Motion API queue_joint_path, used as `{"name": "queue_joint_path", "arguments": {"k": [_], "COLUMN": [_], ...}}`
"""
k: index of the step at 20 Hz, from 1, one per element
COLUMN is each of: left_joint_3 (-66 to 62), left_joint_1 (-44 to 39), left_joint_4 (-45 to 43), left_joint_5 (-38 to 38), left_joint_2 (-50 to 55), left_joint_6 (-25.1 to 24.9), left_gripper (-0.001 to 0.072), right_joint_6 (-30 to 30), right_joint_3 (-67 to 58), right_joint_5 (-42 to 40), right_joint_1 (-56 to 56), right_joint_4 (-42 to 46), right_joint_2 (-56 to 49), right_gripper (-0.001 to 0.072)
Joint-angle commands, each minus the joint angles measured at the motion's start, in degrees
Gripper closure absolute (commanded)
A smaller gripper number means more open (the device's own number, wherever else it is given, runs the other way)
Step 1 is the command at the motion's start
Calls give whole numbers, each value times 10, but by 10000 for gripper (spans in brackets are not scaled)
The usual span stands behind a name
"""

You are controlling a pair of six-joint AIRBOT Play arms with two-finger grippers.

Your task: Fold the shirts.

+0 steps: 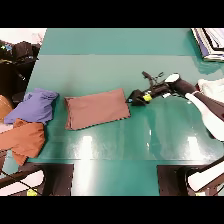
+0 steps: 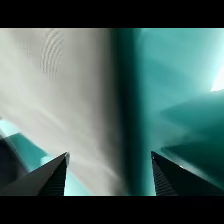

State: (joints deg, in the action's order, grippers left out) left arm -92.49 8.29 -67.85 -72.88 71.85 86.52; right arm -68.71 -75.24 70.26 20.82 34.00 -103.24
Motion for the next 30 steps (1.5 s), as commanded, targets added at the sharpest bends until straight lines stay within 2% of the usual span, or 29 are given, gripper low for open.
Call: {"name": "queue_joint_path", "arguments": {"k": [1, 4, 5, 6, 7, 10, 13, 20, 26, 30], "left_joint_3": [0, 0, 0, 0, 0, 0, 0, 0, 0, 0], "left_joint_1": [-1, -1, -1, -1, -1, -27, -88, -212, -266, -276], "left_joint_4": [21, 49, 59, 66, 71, 68, 68, 68, 68, 70], "left_joint_5": [-2, -2, -2, -2, -2, -1, 8, 54, 84, 118], "left_joint_2": [0, 0, 0, 0, 0, 0, 0, 0, 0, 0], "left_joint_6": [-1, -15, -15, -15, -15, -15, -15, -14, -10, -10], "left_gripper": [678, 678, 678, 678, 678, 678, 679, 678, 678, 678], "right_joint_6": [-5, -4, -2, -2, -2, -3, -8, -98, -123, -123], "right_joint_3": [-67, -136, -158, -175, -189, -216, -215, -215, -215, -216], "right_joint_5": [11, 8, 8, 2, -2, -10, -11, -11, -10, -19], "right_joint_1": [57, 106, 117, 123, 125, 100, 30, -264, -525, -590], "right_joint_4": [-50, -72, -68, -59, -48, -23, -12, 150, 151, 150], "right_joint_2": [-75, -121, -129, -131, -129, -99, -43, 107, 132, 132], "right_gripper": [126, 370, 527, 653, 696, 696, 696, 696, 696, 697]}}
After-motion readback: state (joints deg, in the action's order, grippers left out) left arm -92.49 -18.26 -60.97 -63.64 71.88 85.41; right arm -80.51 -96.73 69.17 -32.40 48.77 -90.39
